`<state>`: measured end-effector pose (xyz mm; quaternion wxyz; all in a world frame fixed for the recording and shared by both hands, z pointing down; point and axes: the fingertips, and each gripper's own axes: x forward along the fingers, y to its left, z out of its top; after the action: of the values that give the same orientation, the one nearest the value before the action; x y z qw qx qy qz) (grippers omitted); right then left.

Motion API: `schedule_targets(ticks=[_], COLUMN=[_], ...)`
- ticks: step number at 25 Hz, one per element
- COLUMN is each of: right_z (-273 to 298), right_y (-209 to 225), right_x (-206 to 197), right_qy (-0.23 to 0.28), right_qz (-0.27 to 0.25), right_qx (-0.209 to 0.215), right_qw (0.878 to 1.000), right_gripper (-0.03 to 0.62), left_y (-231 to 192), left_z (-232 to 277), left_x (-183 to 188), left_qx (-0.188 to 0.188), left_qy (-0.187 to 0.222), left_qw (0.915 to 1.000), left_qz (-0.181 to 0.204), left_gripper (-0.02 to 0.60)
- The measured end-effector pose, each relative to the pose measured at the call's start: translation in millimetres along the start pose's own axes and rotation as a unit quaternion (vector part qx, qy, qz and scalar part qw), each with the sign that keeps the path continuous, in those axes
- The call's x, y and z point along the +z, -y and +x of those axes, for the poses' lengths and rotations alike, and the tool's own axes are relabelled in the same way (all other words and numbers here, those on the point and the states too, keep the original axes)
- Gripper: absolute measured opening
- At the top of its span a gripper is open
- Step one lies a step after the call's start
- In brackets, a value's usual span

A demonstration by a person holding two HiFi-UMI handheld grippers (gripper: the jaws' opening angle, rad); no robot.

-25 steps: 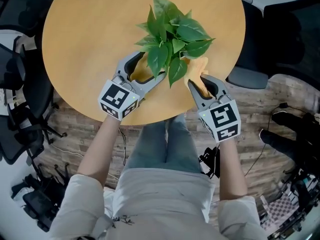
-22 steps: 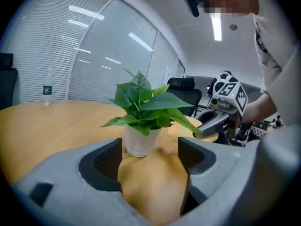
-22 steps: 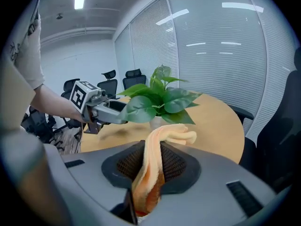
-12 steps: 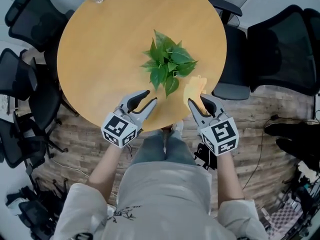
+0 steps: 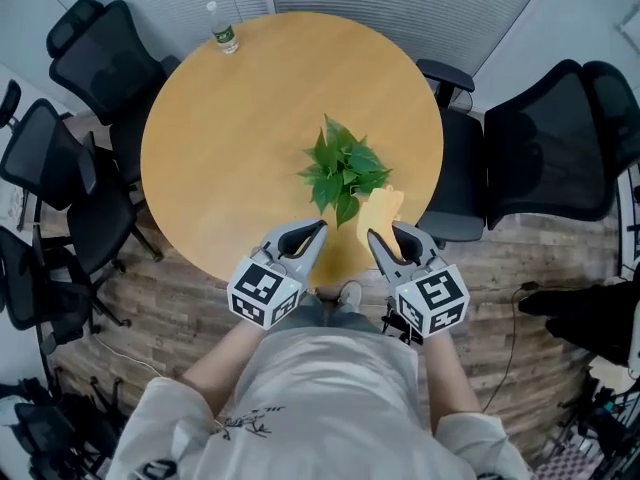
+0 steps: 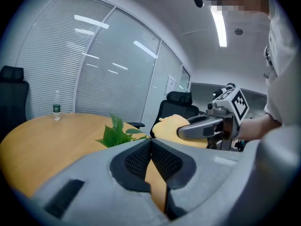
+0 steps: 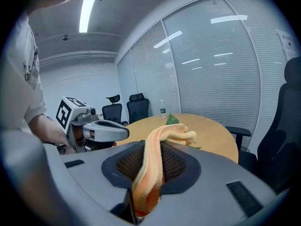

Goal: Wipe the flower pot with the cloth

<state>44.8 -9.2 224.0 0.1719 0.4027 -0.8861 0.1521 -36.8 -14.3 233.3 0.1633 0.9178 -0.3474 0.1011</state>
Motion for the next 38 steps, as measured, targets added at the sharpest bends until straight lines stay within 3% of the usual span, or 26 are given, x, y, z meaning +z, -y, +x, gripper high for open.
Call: schedule_targets(ticks=[8,15,20,38], right_z=[-8.9,-13.3,-15.4,-9.1], right_y=[-15.7,-17.4,-14.8,-26.7], right_x=[27.2,40.7,45.4,48.9], right_qy=[0.027,0.055,0.065,0.061], right_qz=[0.031,0.046,0.061,0.041], right_qx=[0.0,0.004,0.008,0.028], right_qw=[0.999,0.997,0.996,0.997], right_gripper=[0.092,0.092,0.092,0.08], left_y=[5.3,6.7,11.3,7.0], left_z=[-12.5,-16.1,-14.1,-15.1], left_x=[18.3,32.5,38.8,38.5], left_qx=[0.018,0.028,0.031,0.037], left_qy=[0.022,0.028,0.035,0.028], left_qw=[0.9995,0.9991,0.9988,0.9989], left_qz=[-0.013,0.015,0.015,0.005], left_gripper=[0.011,0.011,0.011,0.011])
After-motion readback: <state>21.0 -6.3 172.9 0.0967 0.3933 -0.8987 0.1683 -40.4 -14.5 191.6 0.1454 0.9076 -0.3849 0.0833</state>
